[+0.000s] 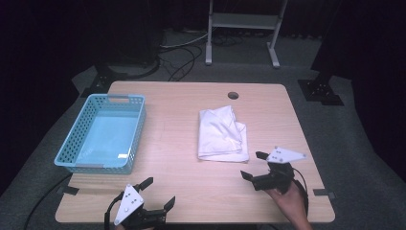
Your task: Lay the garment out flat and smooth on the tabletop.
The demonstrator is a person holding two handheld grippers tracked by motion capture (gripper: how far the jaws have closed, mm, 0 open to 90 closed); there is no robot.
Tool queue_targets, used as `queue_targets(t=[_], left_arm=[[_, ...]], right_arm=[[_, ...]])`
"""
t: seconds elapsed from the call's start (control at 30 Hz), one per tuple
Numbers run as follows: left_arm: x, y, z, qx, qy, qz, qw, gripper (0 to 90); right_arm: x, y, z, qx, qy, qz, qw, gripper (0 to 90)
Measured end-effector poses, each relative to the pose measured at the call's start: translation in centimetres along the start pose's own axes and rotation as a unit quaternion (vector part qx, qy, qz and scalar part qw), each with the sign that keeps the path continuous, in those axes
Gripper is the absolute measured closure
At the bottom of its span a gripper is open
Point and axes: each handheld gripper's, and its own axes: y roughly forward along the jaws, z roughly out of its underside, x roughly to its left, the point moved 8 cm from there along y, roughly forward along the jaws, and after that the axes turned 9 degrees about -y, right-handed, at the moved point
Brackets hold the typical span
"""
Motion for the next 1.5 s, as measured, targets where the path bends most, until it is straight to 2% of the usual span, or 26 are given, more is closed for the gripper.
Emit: queue_targets(t=[0.03, 0.07, 0.1, 0.13, 0.17, 0.27, 0.3, 0.37, 0.5, 0.53, 0.6, 0.63, 0.67, 0.77, 0.8, 0.83, 0.87, 0.93, 1.07, 1.13, 1.3, 1.5], left_arm=[[0.0, 0.0, 0.0, 0.000, -0.001, 0.000, 1.0000, 8.0], [0.0, -0.1, 0.0, -0.001, -0.001, -0.001, 1.0000, 8.0], [0.1, -0.1, 0.0, -0.001, -0.001, 0.000, 1.0000, 8.0], [0.1, 0.0, 0.0, 0.000, -0.001, 0.000, 1.0000, 8.0], [0.1, 0.0, 0.1, 0.000, -0.001, 0.000, 1.0000, 8.0], [0.1, 0.1, 0.2, 0.004, -0.002, 0.002, 1.0000, 8.0], [0.1, 0.1, 0.2, 0.004, -0.002, 0.002, 1.0000, 8.0], [0.0, 0.0, 0.1, 0.001, -0.002, 0.002, 1.0000, 8.0], [0.1, 0.0, 0.1, 0.000, -0.002, 0.002, 1.0000, 8.0], [0.1, 0.0, 0.1, -0.002, -0.003, 0.002, 1.0000, 8.0], [0.1, -0.1, 0.0, -0.003, -0.002, 0.001, 1.0000, 8.0], [0.2, -0.1, 0.0, -0.003, -0.003, 0.000, 1.0000, 8.0], [0.2, -0.1, 0.0, -0.004, -0.003, -0.001, 1.0000, 8.0], [0.4, -0.1, 0.1, -0.001, -0.005, 0.000, 1.0000, 8.0], [0.3, -0.1, 0.1, 0.000, -0.006, 0.001, 1.0000, 8.0], [0.3, 0.0, 0.2, 0.001, -0.006, 0.002, 1.0000, 8.0], [0.3, 0.0, 0.2, 0.002, -0.006, 0.003, 1.0000, 8.0], [0.2, 0.1, 0.2, 0.003, -0.003, 0.004, 1.0000, 8.0], [0.1, 0.1, 0.3, 0.004, -0.001, 0.005, 1.0000, 8.0], [0.1, 0.1, 0.3, 0.004, -0.002, 0.005, 1.0000, 8.0], [0.1, 0.1, 0.3, 0.003, -0.004, 0.005, 1.0000, 8.0], [-0.2, 0.2, 0.4, 0.006, 0.001, 0.006, 1.0000, 8.0]], right_arm=[[0.0, 0.0, 0.0, 0.000, 0.000, 0.000, 1.0000, 9.7], [-0.7, 1.0, -0.9, 0.007, 0.008, 0.001, 0.9999, 9.7], [-0.7, 1.0, -0.9, 0.007, 0.008, 0.001, 0.9999, 9.7], [-1.4, 2.0, -1.6, 0.020, 0.014, -0.002, 0.9997, 9.7], [-1.4, 2.0, -1.6, 0.020, 0.014, -0.002, 0.9997, 9.7], [-3.0, 4.2, -2.9, 0.039, 0.022, 0.003, 0.9990, 9.7], [-3.0, 4.2, -2.9, 0.039, 0.022, 0.003, 0.9990, 9.7], [-4.3, 6.0, -3.5, 0.052, 0.026, 0.014, 0.9982, 9.7], [-5.3, 7.9, -3.9, 0.069, 0.033, 0.019, 0.9969, 14.4], [-5.6, 9.2, -3.7, 0.078, 0.048, 0.013, 0.9958, 15.4], [-5.8, 10.3, -3.3, 0.085, 0.068, 0.001, 0.9940, 18.1], [-5.8, 10.3, -3.3, 0.085, 0.068, 0.001, 0.9940, 18.1], [-6.1, 11.2, -2.7, 0.103, 0.071, 0.010, 0.9920, 19.2], [-6.1, 12.1, -2.3, 0.127, 0.059, 0.025, 0.9898, 20.5], [-6.1, 12.1, -2.3, 0.127, 0.059, 0.025, 0.9898, 20.5], [-6.1, 12.6, -2.2, 0.148, 0.045, 0.031, 0.9875, 20.5], [-6.1, 12.6, -2.2, 0.148, 0.045, 0.031, 0.9875, 20.5], [-6.0, 12.9, -2.0, 0.168, 0.033, 0.040, 0.9843, 21.3], [-5.8, 13.0, -1.7, 0.178, 0.024, 0.042, 0.9828, 21.5], [-5.6, 12.8, -1.6, 0.180, 0.033, 0.042, 0.9823, 21.7], [-4.8, 11.8, -0.9, 0.171, 0.026, 0.038, 0.9842, 21.9], [-2.7, 9.2, 0.4, 0.171, 0.022, 0.034, 0.9844, 22.0]])
